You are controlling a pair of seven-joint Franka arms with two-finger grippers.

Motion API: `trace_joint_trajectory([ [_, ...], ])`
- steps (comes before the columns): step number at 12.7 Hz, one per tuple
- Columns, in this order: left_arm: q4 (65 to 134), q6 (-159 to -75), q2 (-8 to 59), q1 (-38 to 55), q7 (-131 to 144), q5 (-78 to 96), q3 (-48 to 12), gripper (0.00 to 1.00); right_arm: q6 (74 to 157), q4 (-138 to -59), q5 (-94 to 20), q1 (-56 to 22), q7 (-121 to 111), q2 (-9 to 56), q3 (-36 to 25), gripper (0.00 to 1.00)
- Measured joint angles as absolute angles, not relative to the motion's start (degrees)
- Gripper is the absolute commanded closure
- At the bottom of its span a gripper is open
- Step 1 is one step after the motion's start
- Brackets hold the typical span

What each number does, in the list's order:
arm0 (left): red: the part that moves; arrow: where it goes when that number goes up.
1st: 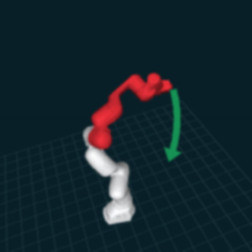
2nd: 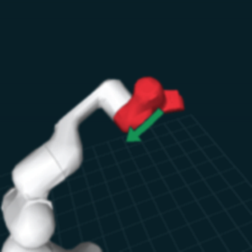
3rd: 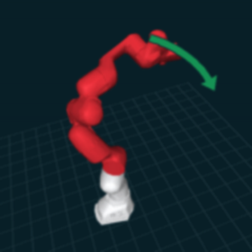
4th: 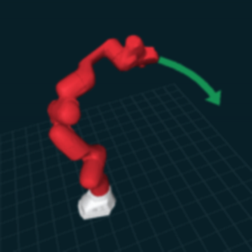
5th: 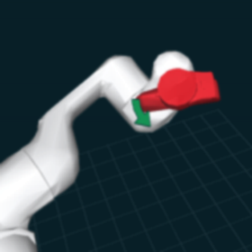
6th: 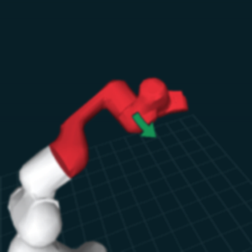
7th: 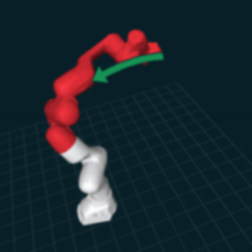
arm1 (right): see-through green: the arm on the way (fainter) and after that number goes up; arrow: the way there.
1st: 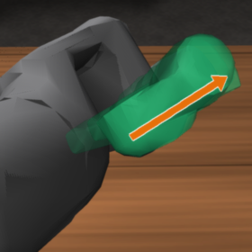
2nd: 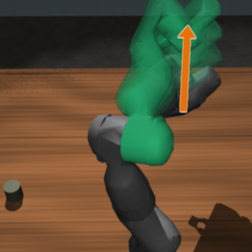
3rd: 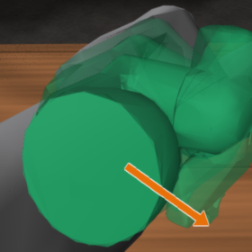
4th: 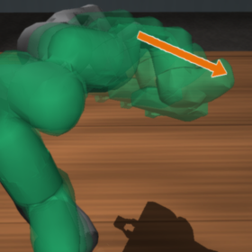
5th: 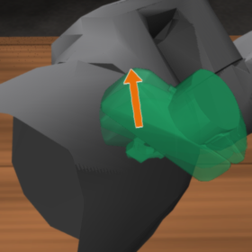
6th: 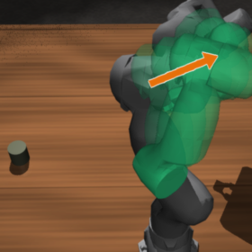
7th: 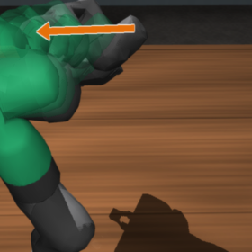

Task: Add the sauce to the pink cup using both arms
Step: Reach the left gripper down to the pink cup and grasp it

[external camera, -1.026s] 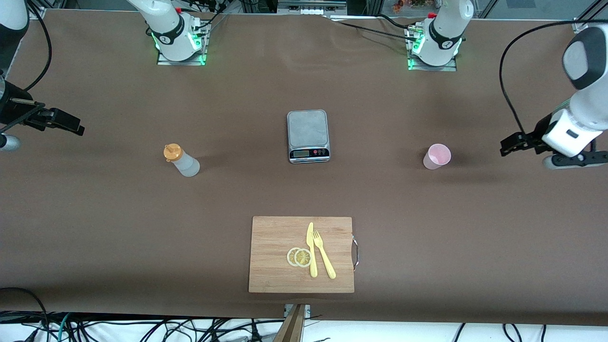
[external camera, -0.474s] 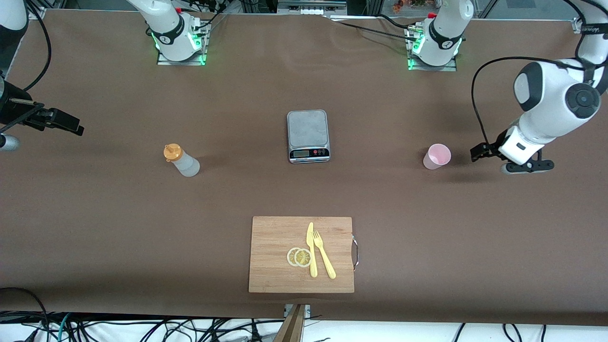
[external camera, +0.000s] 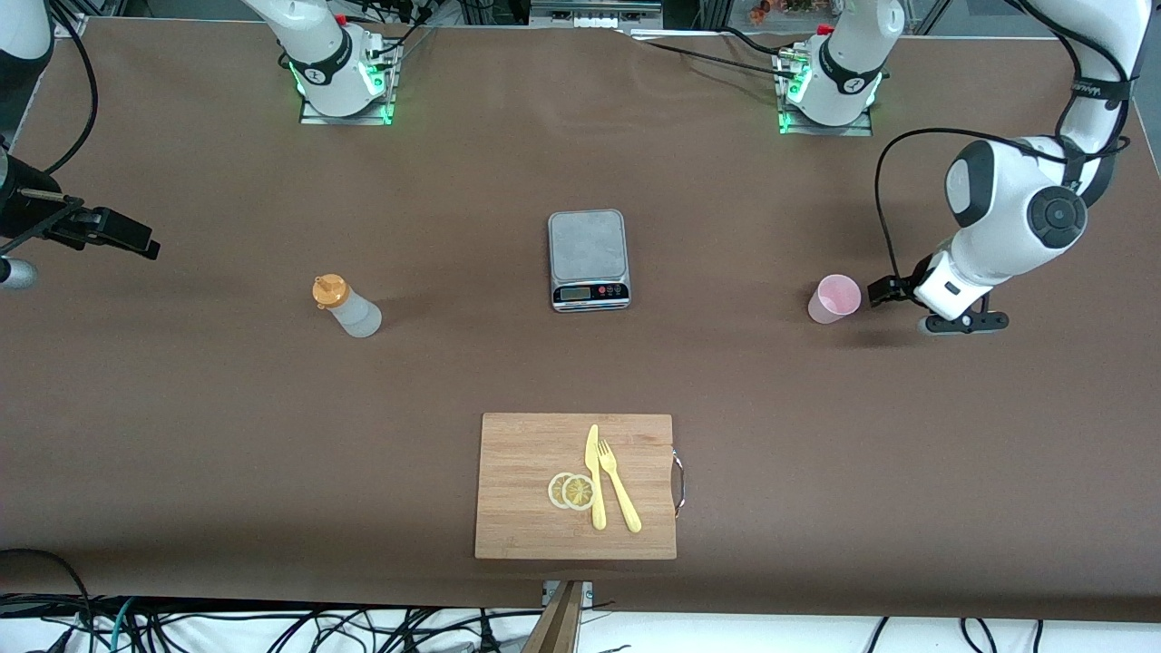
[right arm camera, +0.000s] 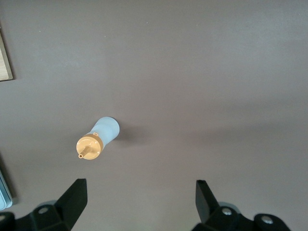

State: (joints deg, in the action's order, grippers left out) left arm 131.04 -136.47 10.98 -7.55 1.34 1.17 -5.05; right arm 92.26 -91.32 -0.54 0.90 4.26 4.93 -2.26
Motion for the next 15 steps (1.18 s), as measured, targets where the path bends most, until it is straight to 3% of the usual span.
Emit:
trace_joint_trajectory([
  [15,131.3,-137.1,15.2,-6.8,1.4,1.4,-7.6,0.01,92.2,-91.3,-0.5,1.0,4.3,5.0,-2.4,0.0],
])
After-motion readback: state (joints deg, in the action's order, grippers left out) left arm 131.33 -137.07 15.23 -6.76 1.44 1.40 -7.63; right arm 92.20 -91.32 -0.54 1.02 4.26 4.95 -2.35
